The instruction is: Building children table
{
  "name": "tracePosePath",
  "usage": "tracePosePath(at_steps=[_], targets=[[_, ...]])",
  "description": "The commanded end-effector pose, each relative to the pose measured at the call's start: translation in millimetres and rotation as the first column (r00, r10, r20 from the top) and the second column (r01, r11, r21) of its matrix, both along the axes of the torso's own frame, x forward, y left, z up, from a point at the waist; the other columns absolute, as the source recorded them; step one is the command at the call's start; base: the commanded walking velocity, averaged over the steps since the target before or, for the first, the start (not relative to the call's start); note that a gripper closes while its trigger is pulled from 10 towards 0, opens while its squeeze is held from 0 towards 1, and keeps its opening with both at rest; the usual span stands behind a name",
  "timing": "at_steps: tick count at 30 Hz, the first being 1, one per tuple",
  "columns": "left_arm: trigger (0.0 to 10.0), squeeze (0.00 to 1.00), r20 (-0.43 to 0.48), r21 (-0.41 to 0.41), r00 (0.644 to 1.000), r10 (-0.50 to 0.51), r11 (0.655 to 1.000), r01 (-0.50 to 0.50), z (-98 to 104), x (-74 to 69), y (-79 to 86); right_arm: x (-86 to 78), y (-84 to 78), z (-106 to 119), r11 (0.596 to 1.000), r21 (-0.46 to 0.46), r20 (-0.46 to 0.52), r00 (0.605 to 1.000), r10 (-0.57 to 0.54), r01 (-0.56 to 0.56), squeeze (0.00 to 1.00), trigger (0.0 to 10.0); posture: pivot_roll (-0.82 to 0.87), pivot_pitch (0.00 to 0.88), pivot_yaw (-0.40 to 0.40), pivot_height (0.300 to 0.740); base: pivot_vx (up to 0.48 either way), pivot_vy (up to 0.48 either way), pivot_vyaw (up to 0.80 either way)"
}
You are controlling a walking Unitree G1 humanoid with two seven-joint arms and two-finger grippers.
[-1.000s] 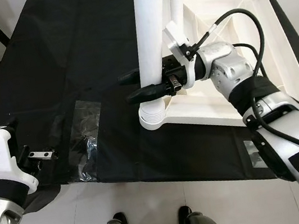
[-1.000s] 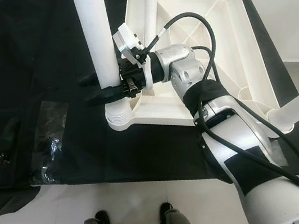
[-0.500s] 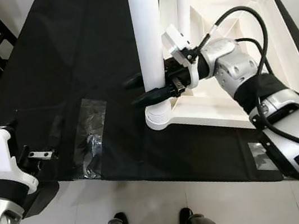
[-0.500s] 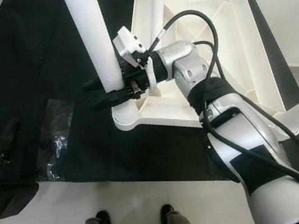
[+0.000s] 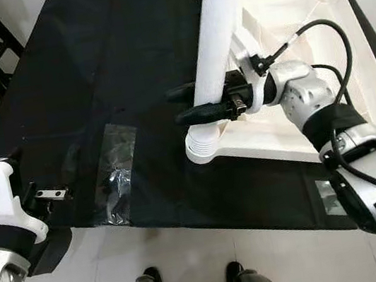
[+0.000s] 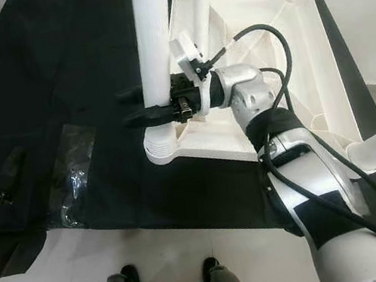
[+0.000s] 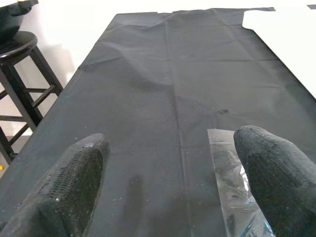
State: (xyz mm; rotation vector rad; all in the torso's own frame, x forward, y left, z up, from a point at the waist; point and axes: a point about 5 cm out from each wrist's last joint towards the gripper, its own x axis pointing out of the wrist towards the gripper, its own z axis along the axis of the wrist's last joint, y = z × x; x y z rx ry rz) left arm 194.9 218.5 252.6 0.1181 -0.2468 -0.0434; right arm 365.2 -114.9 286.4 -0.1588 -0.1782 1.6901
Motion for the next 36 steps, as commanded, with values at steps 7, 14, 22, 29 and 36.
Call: tracePosePath(at_steps=[7, 14, 22, 29, 36], targets=[[10.0, 0.00, -0.011, -0.002, 1.000, 0.006, 1.000, -0.006, -2, -1.0, 2.3, -3.0, -7.6, -36, 0.995, -0.097, -0.102, 0.995, -0.016, 0.006, 0.00, 10.0, 0.12, 0.339, -0.083, 0.740, 0.000, 0.000, 0.00], [10.0, 0.00, -0.010, -0.004, 1.000, 0.006, 1.000, -0.006, -2, -1.3, 1.4, -6.7, -4.3, -44, 0.983, -0.185, -0.053, 0.999, 0.011, -0.020, 0.00, 10.0, 0.12, 0.336, -0.086, 0.740, 0.000, 0.000, 0.00], [10.0, 0.00, -0.006, -0.008, 1.000, 0.004, 1.000, -0.004, -2, -1.5, -0.2, -8.3, -3.5, -39, 0.980, -0.196, 0.001, 1.000, 0.027, -0.026, 0.00, 10.0, 0.11, 0.329, -0.091, 0.740, 0.000, 0.000, 0.00], [10.0, 0.00, -0.005, -0.010, 1.000, 0.004, 1.000, -0.004, -2, -1.2, -0.2, -11.5, -6.4, -41, 0.989, -0.145, -0.010, 1.000, 0.029, -0.030, 0.00, 10.0, 0.12, 0.328, -0.093, 0.740, 0.000, 0.000, 0.00], [10.0, 0.00, -0.004, -0.014, 1.000, 0.004, 1.000, -0.004, -2, -0.3, 1.0, -11.3, -15.0, -37, 1.000, -0.019, -0.065, 0.998, 0.003, -0.004, 0.00, 10.0, 0.11, 0.331, -0.091, 0.740, 0.000, 0.000, 0.00]])
